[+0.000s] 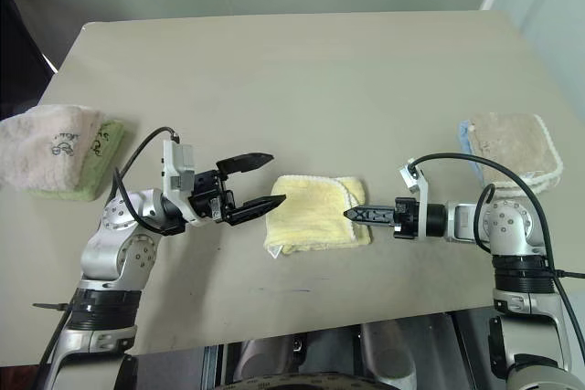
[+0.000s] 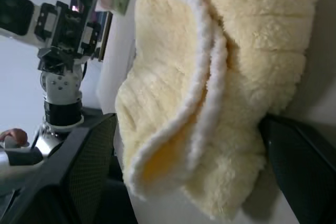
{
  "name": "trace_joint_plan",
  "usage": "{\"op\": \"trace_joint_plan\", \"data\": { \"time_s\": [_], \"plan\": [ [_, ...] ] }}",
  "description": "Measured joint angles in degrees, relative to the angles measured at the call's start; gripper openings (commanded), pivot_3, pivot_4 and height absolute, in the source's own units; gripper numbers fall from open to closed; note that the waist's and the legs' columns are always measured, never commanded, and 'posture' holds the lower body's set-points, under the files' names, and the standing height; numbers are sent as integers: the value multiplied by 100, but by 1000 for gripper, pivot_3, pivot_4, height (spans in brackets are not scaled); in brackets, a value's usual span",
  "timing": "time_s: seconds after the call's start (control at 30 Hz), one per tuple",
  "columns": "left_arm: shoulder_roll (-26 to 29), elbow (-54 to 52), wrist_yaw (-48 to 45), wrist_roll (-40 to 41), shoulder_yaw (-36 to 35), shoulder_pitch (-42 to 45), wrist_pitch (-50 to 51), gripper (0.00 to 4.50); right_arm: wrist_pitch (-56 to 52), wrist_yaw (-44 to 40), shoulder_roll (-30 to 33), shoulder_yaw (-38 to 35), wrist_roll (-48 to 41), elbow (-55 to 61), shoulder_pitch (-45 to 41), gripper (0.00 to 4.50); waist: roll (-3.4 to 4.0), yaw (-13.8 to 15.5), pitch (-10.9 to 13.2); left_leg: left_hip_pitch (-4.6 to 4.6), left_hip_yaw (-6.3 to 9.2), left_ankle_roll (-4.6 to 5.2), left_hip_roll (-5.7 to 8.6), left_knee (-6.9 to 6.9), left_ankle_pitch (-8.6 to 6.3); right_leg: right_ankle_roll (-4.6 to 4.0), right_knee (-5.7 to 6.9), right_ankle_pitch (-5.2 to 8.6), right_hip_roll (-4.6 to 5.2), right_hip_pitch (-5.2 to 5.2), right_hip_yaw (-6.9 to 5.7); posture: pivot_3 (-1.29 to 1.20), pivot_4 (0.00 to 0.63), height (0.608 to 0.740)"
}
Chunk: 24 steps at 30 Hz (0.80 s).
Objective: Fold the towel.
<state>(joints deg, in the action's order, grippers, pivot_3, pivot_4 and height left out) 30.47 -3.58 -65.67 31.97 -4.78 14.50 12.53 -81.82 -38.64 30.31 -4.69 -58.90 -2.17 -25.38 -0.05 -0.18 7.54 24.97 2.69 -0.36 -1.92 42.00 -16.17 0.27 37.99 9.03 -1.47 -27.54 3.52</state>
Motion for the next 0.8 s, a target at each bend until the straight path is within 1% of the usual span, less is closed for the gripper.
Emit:
{"op": "trace_joint_plan", "data": {
  "time_s": [0.2,0.3,0.37,0.43,0.47,0.5,0.57,0.8],
  "plan": [
    [2,-59,2,-2,1,-30,-8,4468,49,-47,-154,63,173,-9,-34,4500,-1,-59,-2,-15,0,0,-6,1,0,17,2,10,-6,9,-1,0,150,703],
    [0,-185,15,-2,35,-188,-9,4468,-13,24,-411,-15,178,-38,-66,4500,-2,-107,-3,-12,0,-3,-13,1,-1,13,2,9,-15,3,-1,0,150,703],
    [-3,-242,47,-2,64,-241,-8,4468,-92,72,-550,-32,175,-39,-109,4500,-1,-110,-3,-5,1,-5,-15,0,0,2,4,3,-17,-5,-3,0,150,703],
    [4,-289,77,-1,68,-242,-8,4468,-169,85,-561,-31,178,-38,-155,4500,-1,-98,-2,-4,0,-5,-15,1,1,-31,4,-17,-17,-4,-3,0,150,703],
    [7,-292,77,-2,68,-242,-8,4468,-192,84,-551,-28,181,-38,-175,4500,-1,-96,-2,-3,0,-5,-15,1,1,-33,4,-17,-16,-4,-3,0,150,703],
    [8,-291,76,-3,68,-242,-9,4500,-211,77,-531,-21,189,-38,-196,4138,-1,-96,-2,-2,0,-5,-15,1,0,-34,3,-18,-16,-4,-2,0,150,703],
    [9,-287,74,-7,68,-241,-14,4500,-213,31,-465,51,245,-41,-202,3680,-1,-94,-2,1,-1,-5,-15,1,0,-38,3,-17,-16,-5,-2,0,150,703],
    [2,-215,72,-128,129,-233,-142,4500,-121,-86,-414,273,480,-199,-231,1218,0,-88,-2,1,-1,-9,-15,1,-3,-43,3,-16,-16,-8,-2,0,150,703]
  ]
}}
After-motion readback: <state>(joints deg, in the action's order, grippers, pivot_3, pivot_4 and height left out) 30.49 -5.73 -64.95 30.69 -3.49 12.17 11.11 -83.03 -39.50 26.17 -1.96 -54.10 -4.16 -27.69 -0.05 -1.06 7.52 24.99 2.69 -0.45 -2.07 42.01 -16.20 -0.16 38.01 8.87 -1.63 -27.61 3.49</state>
